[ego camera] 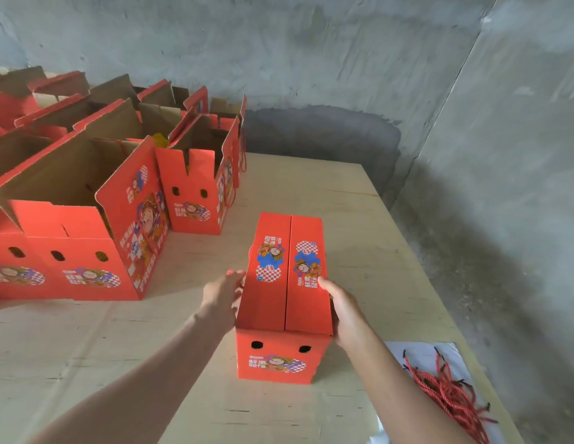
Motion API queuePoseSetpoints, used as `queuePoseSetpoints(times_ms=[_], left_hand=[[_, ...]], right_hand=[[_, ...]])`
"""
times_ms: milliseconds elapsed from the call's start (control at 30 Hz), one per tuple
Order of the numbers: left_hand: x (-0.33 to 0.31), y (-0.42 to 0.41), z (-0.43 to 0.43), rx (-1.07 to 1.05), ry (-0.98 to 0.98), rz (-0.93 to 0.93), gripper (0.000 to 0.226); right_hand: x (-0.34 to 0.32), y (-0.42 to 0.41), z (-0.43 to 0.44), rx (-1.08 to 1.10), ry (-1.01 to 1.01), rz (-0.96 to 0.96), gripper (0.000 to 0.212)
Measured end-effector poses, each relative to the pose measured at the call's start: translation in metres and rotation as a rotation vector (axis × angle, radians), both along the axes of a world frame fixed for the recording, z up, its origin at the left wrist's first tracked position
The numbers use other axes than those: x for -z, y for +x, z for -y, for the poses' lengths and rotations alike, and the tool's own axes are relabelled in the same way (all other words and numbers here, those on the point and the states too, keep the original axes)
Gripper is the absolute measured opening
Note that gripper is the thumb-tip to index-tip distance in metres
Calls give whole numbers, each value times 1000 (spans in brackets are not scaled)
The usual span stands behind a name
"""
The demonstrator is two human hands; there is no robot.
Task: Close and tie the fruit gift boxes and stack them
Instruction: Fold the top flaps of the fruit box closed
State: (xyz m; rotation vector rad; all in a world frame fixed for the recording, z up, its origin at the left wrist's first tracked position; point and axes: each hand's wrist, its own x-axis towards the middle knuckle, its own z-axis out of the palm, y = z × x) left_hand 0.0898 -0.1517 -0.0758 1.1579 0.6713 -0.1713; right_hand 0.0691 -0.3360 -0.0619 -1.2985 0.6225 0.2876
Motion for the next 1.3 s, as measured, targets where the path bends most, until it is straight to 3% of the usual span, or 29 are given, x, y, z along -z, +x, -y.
queuePoseSetpoints(times_ms=[33,100,200,300,333,400,467,533,600,667,733,833,900,1033,1167,1233,1300], left_hand=[[-11,3,0,-29,94,113,22],[-42,4,0,6,320,368,20],[-95,2,4,167,576,680,31],[-127,-7,11,549,929,769,42],[-129,-11,12,620,1131,794,43],[-126,-17,6,556,1417,900,48],[-118,-21,-6,393,1374,934,46],[-104,-19,-19,333,1116,786,34],[-84,-21,-25,483,917,510,39],[-60,-29,-25,628,916,373,54],[-49,-36,-22,626,855,377,60],[-62,-37,-16,539,312,465,33],[-81,-33,-13,509,163,556,17],[-103,-26,-4,516,123,660,17],[-97,-23,9,502,144,625,20],[-85,-19,13,475,357,585,44],[-72,-16,16,467,737,573,65]], right_hand=[[-6,7,-3,73,-70,69,12],[-27,21,-8,156,-323,304,18],[-70,30,-27,-115,-367,664,21],[-85,25,-58,-542,-471,613,16],[-83,24,-64,-569,-479,566,20],[-88,23,-65,-514,-312,489,26],[-107,32,-55,-371,2,403,24],[-133,48,-43,-220,110,282,21],[-150,55,-41,-247,-10,240,24],[-162,56,-47,-309,-88,240,27],[-179,55,-51,-340,-138,281,28],[-214,56,-49,-328,-201,414,25],[-237,54,-47,-313,-263,500,22],[-262,50,-42,-157,-316,643,21],[-253,51,-37,-61,-369,665,17],[-239,54,-33,-99,-362,620,16],[-224,57,-29,-156,-400,562,17]])
